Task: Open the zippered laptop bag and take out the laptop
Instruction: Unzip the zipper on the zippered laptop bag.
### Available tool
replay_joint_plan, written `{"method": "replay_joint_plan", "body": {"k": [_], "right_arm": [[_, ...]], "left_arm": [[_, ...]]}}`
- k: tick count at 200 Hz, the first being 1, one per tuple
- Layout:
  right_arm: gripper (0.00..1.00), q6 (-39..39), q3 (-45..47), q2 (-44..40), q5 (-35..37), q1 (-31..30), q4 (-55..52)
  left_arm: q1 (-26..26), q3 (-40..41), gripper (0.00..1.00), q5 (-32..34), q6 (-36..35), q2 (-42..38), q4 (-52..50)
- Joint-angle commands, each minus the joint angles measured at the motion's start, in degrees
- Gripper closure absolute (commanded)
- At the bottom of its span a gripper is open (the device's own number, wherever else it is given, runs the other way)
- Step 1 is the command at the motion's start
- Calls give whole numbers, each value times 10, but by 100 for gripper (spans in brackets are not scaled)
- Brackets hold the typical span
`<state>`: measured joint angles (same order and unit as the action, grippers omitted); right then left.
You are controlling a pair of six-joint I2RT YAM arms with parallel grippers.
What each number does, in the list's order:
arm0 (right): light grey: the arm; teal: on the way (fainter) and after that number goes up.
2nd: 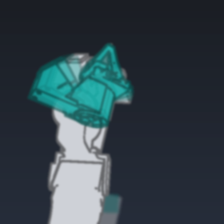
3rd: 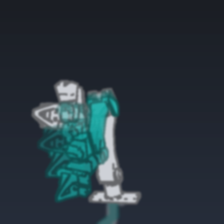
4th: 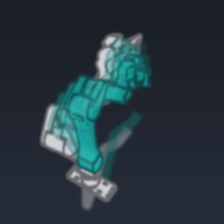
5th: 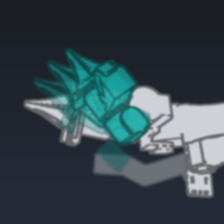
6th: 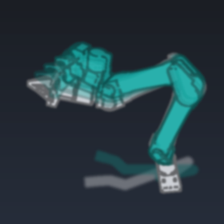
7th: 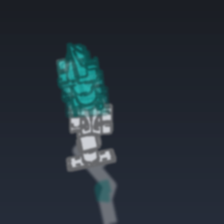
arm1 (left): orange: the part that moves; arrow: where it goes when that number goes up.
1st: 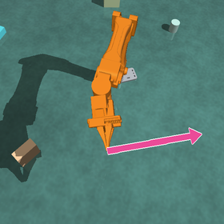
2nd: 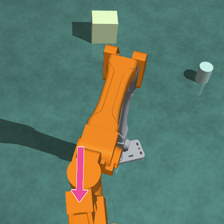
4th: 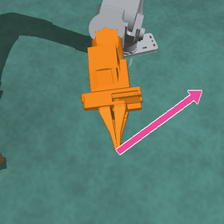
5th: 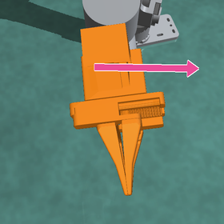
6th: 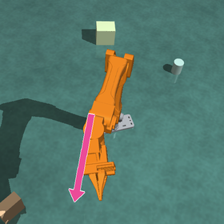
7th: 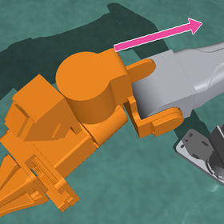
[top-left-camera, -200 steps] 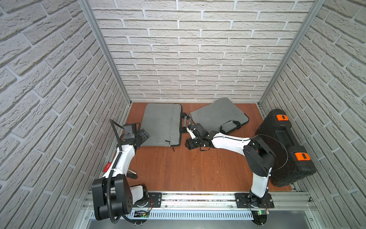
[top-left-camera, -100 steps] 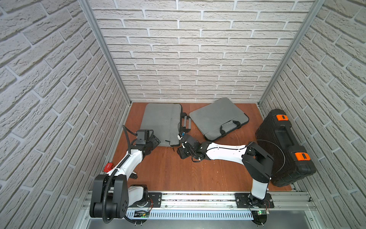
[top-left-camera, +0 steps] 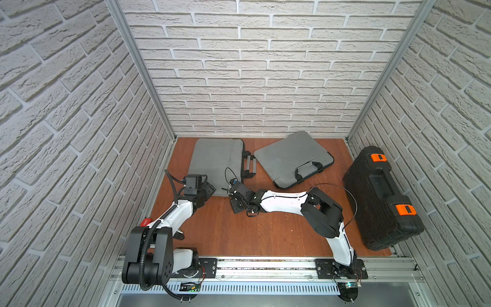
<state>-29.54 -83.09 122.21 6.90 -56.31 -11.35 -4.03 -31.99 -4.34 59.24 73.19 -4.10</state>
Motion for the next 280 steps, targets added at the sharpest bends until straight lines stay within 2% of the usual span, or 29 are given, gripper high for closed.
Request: {"method": "replay_joint_plan", "body": {"k": [1, 68, 102, 126, 202, 280], "right_arm": [[61, 9, -24, 10, 12, -5, -5], [70, 19, -82, 63, 33, -4, -22], [83, 10, -78, 63, 56, -1, -28], [94, 5, -61, 54, 60, 4, -22], [94, 24, 22, -2, 8, 41, 14], [94, 62, 81, -41, -31, 93, 29]], "left_arm": [[-3, 15, 34, 2, 8, 13, 26], [-4, 23, 37, 4, 12, 31, 37], [-4, 24, 39, 7, 11, 50, 44], [-2, 24, 47, 10, 12, 65, 50], [28, 31, 81, 14, 11, 75, 49], [60, 29, 100, 14, -12, 60, 27]]}}
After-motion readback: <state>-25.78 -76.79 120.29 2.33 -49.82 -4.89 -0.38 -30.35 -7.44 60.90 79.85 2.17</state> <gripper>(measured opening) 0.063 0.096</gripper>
